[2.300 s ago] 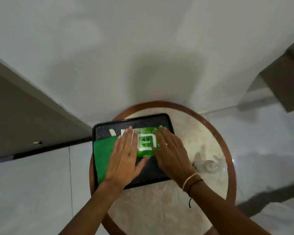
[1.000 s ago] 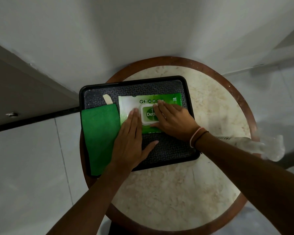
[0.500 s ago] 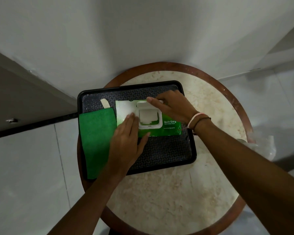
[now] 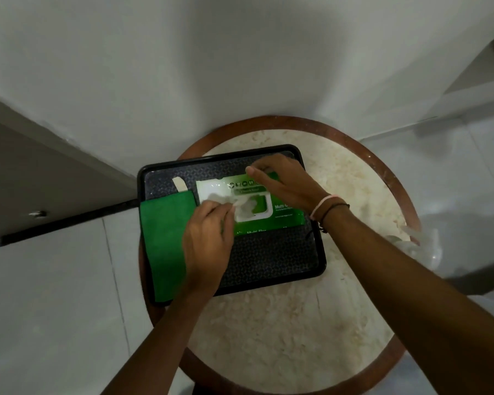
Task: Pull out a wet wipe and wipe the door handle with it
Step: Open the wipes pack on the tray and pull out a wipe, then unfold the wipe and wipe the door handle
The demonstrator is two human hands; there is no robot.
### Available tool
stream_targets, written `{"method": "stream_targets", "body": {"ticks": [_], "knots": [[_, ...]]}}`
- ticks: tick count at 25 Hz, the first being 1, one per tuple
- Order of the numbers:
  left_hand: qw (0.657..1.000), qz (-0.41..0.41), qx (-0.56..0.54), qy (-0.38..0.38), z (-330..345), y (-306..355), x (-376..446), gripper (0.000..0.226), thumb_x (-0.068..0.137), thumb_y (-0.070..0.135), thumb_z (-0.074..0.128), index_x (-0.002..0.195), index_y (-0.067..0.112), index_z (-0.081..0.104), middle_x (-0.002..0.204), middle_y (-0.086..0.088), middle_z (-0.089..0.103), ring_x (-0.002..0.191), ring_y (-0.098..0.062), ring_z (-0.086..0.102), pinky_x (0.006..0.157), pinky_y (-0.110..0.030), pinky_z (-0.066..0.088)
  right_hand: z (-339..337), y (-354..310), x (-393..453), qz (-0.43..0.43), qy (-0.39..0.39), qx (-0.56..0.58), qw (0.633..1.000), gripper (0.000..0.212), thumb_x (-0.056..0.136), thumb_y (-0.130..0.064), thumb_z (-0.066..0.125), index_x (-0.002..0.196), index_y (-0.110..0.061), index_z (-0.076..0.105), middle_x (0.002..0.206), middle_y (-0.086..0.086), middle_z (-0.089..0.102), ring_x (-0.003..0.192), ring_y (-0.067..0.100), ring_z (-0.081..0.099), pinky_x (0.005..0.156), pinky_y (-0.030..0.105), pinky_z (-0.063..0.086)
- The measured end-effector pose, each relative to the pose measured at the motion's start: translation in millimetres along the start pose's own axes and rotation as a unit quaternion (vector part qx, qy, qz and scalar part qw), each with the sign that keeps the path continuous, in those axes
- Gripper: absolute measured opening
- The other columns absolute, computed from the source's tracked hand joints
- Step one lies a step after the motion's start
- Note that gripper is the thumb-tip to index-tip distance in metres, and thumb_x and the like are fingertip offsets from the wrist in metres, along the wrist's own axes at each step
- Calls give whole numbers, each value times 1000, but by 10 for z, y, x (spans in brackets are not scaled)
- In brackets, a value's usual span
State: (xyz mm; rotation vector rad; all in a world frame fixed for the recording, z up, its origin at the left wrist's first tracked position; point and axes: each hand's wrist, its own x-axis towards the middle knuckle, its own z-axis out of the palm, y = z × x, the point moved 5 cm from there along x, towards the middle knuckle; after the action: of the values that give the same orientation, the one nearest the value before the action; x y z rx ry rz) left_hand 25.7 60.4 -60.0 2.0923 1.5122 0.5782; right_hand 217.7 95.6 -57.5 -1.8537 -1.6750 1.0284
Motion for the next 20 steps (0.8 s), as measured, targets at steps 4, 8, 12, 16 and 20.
{"method": "stream_targets", "body": {"ticks": [4, 8, 12, 16, 20], "knots": [[995, -1, -95, -17, -849, 294, 11, 16, 103, 3, 65, 99, 0, 80, 85, -11, 73, 73, -19, 66, 66, -30, 48, -274, -658, -277, 31, -15, 210, 977, 21, 104, -30, 56, 105, -18, 73, 100, -5, 74, 93, 4, 68, 84, 28, 53], [966, -57, -243, -69, -1818, 724, 158, 23, 107, 11, 60, 92, 7, 77, 71, -4, 75, 67, -13, 69, 67, -30, 56, -553, -1558, -547, 17, -111, 312, 943, 30, 102, -19, 59, 116, 4, 73, 121, 30, 70, 100, 22, 65, 86, 36, 48], [947, -60, -312, -44, -2779, 1031, 195, 25, 108, 6, 55, 99, -4, 75, 73, -6, 77, 69, -16, 75, 75, -25, 65, -1020, -2473, -605, -72, -75, 298, 949, 24, 99, -10, 63, 101, 11, 75, 86, 12, 74, 78, 9, 64, 67, 26, 52], [931, -48, -361, 27, -3625, 1219, 165, 24, 108, 0, 53, 99, 2, 75, 82, -5, 79, 76, -17, 79, 78, -25, 67, -1424, -3568, -670, -212, -37, 194, 957, 13, 92, -14, 73, 81, -17, 79, 78, -10, 76, 74, -2, 66, 69, 15, 54], [909, -16, -412, 54, -4392, 1141, 262, 23, 106, -3, 54, 99, 3, 75, 85, -2, 81, 79, -15, 79, 78, -21, 66, -1488, -4418, -634, -260, -20, 130, 957, 12, 92, -13, 74, 98, -6, 82, 92, 3, 81, 82, 8, 72, 76, 22, 55]]}}
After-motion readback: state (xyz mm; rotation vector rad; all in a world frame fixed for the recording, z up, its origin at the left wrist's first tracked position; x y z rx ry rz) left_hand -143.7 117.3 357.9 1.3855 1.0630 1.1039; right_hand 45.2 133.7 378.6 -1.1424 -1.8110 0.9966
